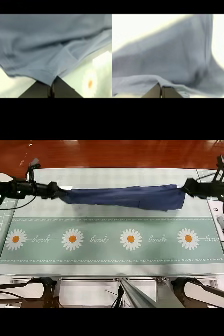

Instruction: Fold the shirts.

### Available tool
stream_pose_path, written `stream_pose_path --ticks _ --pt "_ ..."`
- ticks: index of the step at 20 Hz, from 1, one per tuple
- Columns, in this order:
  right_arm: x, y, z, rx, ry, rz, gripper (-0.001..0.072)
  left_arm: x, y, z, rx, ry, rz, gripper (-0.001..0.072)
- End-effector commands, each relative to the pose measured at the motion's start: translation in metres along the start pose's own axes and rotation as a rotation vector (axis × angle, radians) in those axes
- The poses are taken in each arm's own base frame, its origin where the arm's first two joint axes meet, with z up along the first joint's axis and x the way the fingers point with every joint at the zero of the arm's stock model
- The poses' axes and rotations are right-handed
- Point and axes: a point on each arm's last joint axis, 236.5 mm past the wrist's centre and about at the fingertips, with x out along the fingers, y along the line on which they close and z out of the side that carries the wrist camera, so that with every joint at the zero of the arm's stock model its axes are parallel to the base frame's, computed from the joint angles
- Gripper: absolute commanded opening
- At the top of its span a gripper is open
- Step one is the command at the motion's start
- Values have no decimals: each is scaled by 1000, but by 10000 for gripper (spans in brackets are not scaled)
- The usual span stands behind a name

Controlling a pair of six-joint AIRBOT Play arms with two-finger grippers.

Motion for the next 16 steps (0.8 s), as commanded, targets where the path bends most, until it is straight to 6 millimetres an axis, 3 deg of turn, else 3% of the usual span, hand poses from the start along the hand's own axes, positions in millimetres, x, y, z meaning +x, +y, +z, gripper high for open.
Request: stream_pose_path --ticks 1,6,9,12,13,14,15,16 --pt "34 2 42 -4 -121 -14 25 10 9 51 47 -181 82 21" --pt "91 -22 45 31 -166 -67 26 51 46 54 -16 -173 117 21" --pt "108 -30 38 73 -158 -69 27 67 60 48 -61 -157 113 22" --pt "110 -32 36 76 -153 -71 29 79 60 48 -143 -168 59 39" --pt "107 -30 38 72 -158 -70 55 79 58 51 -158 -177 47 146" --pt "103 -28 41 64 -165 -67 160 78 56 52 -163 -181 37 318" --pt "95 -27 46 21 -176 -76 285 75 52 51 -165 -173 22 446" --pt "85 -27 52 -54 -185 -99 334 71 47 48 -162 -150 -2 501"
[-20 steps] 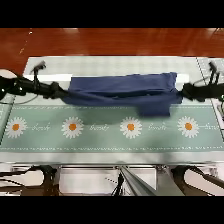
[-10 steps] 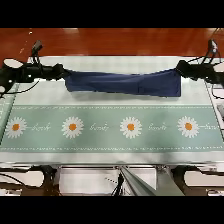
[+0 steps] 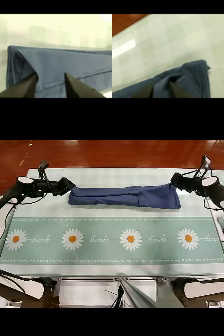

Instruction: Fold the shirts.

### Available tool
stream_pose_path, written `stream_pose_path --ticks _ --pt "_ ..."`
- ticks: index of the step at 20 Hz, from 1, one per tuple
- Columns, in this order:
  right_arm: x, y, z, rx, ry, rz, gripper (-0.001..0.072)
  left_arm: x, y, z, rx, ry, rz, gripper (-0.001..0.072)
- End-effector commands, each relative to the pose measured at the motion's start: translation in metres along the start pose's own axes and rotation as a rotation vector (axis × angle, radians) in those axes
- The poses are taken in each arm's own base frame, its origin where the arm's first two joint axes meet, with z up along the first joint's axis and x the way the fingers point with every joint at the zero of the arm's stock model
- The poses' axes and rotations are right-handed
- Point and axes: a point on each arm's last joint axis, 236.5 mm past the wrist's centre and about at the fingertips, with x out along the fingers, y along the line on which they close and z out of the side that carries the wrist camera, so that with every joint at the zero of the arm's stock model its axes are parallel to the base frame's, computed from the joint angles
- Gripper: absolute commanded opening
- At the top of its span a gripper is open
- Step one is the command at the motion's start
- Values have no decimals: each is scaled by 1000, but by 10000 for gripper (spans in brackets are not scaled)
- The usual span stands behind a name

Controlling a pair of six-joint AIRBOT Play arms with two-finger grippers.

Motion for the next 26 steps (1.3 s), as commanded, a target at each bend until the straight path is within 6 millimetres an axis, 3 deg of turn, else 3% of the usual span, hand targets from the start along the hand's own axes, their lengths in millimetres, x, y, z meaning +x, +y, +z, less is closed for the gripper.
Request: stream_pose_path --ticks 1,2,3,4,5,6,8,10,13,19,20,22,24,26 --pt "-23 -7 18 -196 -29 -57 376 -10 -14 -7 -29 59 -85 521" --pt "-34 -16 22 -278 -21 -99 444 -18 -21 -12 -30 103 -125 521" --pt "-45 -30 24 -332 3 -151 459 -28 -27 -18 -81 152 -159 520" --pt "-53 -48 19 -317 43 -204 521 -36 -30 -23 -124 187 -181 518" --pt "-59 -72 8 -241 105 -260 594 -44 -35 -28 -125 218 -203 506" --pt "-63 -94 -10 -152 184 -292 596 -50 -39 -32 -121 238 -218 459" --pt "-62 -113 -50 48 333 -245 597 -57 -50 -37 -104 262 -240 447" --pt "-50 -100 -74 181 419 -93 607 -61 -62 -39 -78 266 -252 447" --pt "-26 -72 -82 285 424 66 609 -64 -82 -41 -31 267 -265 447" --pt "24 -24 -113 311 438 121 599 -59 -124 -55 12 292 -328 440" --pt "28 -15 -113 306 424 130 482 -58 -132 -55 9 292 -349 440" --pt "26 5 -104 283 395 163 30 -58 -145 -56 2 289 -385 437" --pt "8 25 -88 201 380 215 27 -57 -154 -58 -1 292 -407 292" --pt "-24 44 -73 112 372 250 26 -54 -167 -66 43 304 -438 63"
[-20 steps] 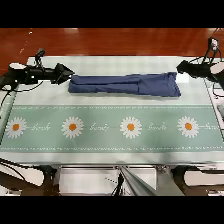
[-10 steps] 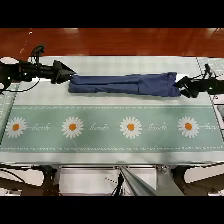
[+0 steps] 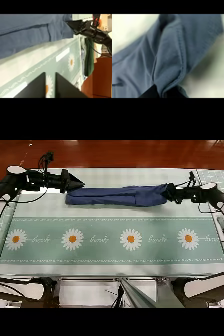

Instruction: Fold the shirts.

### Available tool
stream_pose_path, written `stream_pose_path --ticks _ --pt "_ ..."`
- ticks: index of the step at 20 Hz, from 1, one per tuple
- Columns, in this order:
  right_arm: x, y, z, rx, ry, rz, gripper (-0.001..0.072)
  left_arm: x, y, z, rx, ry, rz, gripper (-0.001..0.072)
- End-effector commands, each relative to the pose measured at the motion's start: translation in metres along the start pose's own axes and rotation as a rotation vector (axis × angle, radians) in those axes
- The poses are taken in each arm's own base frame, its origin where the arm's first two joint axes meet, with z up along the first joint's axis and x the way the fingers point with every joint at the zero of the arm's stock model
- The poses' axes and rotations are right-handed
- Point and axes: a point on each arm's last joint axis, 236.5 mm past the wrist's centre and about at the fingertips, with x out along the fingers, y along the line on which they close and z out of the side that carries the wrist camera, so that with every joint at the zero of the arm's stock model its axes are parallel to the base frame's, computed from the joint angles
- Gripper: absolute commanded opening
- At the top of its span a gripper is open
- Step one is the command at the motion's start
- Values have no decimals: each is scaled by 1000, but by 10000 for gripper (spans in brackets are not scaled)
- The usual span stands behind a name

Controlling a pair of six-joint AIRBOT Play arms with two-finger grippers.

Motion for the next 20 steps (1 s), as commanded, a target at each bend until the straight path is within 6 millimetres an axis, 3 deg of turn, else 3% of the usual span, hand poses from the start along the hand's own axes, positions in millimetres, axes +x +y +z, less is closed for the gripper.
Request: stream_pose_path --ticks 1,7,11,15,20 --pt "-41 45 -7 -162 14 27 26 19 -24 -9 57 27 -59 21" --pt "-148 99 -45 -399 -17 -174 26 108 -70 -51 149 92 -60 21" --pt "-205 137 -67 -473 -130 -230 26 167 -87 -97 182 163 -56 21" --pt "-244 151 -83 -486 -208 -264 26 213 -93 -161 176 296 -59 21" --pt "-286 159 -117 -457 -229 -247 26 270 -86 -202 152 264 21 21"
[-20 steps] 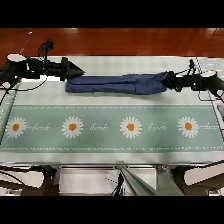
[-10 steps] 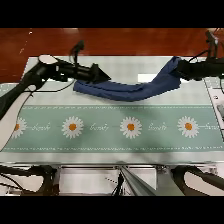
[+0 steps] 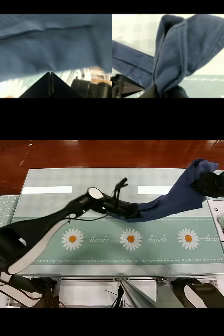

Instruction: Fold the shirts.

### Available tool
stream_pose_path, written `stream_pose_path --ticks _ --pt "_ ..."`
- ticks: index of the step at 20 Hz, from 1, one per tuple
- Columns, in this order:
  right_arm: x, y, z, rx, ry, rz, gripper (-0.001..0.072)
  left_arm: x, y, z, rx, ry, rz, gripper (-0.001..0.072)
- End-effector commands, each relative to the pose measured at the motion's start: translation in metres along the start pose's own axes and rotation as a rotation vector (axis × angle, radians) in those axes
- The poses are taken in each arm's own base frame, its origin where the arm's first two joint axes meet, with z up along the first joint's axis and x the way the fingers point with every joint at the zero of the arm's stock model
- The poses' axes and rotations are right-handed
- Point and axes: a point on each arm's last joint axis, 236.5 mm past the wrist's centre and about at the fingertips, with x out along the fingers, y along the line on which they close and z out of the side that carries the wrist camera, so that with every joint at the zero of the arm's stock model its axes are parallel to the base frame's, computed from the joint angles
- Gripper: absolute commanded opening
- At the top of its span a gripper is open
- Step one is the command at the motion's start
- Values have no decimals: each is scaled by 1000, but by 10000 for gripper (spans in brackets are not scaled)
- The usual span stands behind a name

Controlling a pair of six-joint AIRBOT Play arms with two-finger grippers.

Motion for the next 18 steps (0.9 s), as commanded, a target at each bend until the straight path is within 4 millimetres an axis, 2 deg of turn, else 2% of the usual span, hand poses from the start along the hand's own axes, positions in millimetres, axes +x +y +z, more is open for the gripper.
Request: stream_pose_path --ticks 1,3,5,7,9,10,12,14,15,18 --pt "-36 2 -16 35 -13 -18 26 46 1 -13 -25 -52 60 20" --pt "-46 4 -21 37 -14 -17 26 65 -6 -17 -78 -82 42 20" --pt "-47 -2 -28 33 10 -42 26 77 -7 -23 -117 -87 29 20" --pt "-48 -18 -30 22 17 -111 26 71 -2 -16 -100 -100 33 20" --pt "-50 -39 -27 7 8 -199 26 47 0 9 -95 -145 23 19" --pt "-49 -51 -25 -12 13 -247 26 29 -1 25 -72 -175 15 18" --pt "-36 -61 -29 -98 76 -281 25 -22 -6 63 -15 -258 23 18" --pt "-12 -62 -31 -118 144 -266 25 -90 -10 101 88 -372 85 18" --pt "2 -60 -30 -116 163 -246 25 -131 -13 118 136 -439 123 18" --pt "51 -38 -22 -148 179 -177 25 -250 -28 145 237 -602 210 18"
